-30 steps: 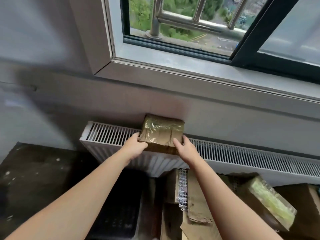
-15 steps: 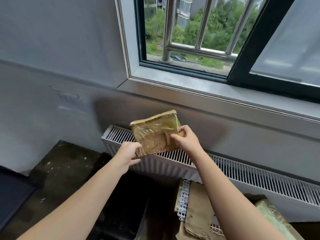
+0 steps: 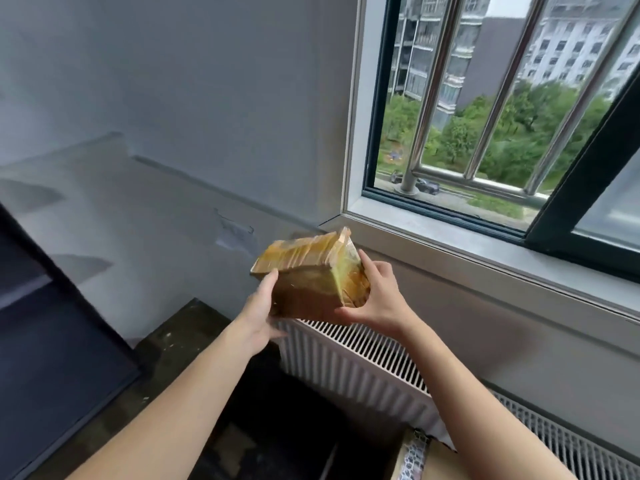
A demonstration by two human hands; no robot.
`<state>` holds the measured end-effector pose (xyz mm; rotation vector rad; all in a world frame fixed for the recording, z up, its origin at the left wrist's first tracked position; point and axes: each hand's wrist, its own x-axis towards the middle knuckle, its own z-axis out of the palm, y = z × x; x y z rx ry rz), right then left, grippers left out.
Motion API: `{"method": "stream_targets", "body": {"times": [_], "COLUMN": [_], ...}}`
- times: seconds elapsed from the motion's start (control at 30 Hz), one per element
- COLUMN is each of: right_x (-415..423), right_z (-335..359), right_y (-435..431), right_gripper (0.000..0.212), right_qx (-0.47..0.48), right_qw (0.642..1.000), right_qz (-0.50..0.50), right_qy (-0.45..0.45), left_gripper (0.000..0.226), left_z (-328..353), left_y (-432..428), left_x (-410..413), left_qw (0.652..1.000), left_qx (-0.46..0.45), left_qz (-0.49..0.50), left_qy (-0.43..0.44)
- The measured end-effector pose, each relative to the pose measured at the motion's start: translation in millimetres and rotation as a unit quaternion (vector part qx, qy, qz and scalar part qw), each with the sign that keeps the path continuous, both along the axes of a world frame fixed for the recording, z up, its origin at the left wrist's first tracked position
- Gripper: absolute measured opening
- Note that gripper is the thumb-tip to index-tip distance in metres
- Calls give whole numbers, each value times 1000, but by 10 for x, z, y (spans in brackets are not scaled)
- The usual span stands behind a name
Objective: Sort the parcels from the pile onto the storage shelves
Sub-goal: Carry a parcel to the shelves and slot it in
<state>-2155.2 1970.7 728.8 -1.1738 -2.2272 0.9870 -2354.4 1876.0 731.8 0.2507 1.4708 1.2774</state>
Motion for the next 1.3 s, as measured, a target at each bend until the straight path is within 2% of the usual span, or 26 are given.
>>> {"method": "stream_targets", "body": {"times": [0.13, 0.2, 0.27, 0.4, 0.43, 0.5, 0.6, 0.7, 0.8, 1.0, 1.17, 1.3], "right_x": [-328, -451, -533, -655, -686, -731, -769, -806, -857, -979, -1077, -1189], "right_z": [1, 17, 60, 114, 113, 121, 150, 222, 328, 469, 531, 553], "right_y": [-99, -137, -170, -190, -196, -214, -284, -402, -479, -474, -476, -512], "right_gripper": [99, 96, 97, 93, 91, 90, 73, 43, 24, 26, 4, 24], "right_qx": [155, 239, 315, 475, 501, 515, 446, 326, 235, 79, -36, -162], "right_qw": [987, 971, 949, 880, 865, 856, 892, 935, 959, 986, 982, 960], "right_qz": [21, 15, 2, 13, 22, 40, 69, 82, 44, -47, -21, 63], "right_qy": [24, 14, 7, 8, 10, 7, 36, 108, 153, 141, 184, 219], "left_gripper": [36, 37, 40, 67, 69, 58, 37, 41, 43, 81, 77, 77], "left_z": [245, 319, 388, 510, 511, 554, 534, 438, 397, 412, 467, 513], "left_y": [-46, -43, -50, -107, -122, -188, -262, -316, -384, -549, -705, -907], "left_x": [-180, -268, -351, -442, -482, -521, -605, -707, -722, -719, -728, -738], "left_qw": [994, 987, 984, 993, 994, 995, 994, 986, 971, 946, 933, 930], "left_qx": [44, 44, 41, 39, 37, 43, 82, 126, 186, 276, 303, 304], "left_qz": [74, 140, 165, 66, 46, 27, 57, 114, 140, 97, 67, 73], "left_qy": [-73, -69, -53, -95, -92, -81, -50, 7, 45, 140, 183, 194]}}
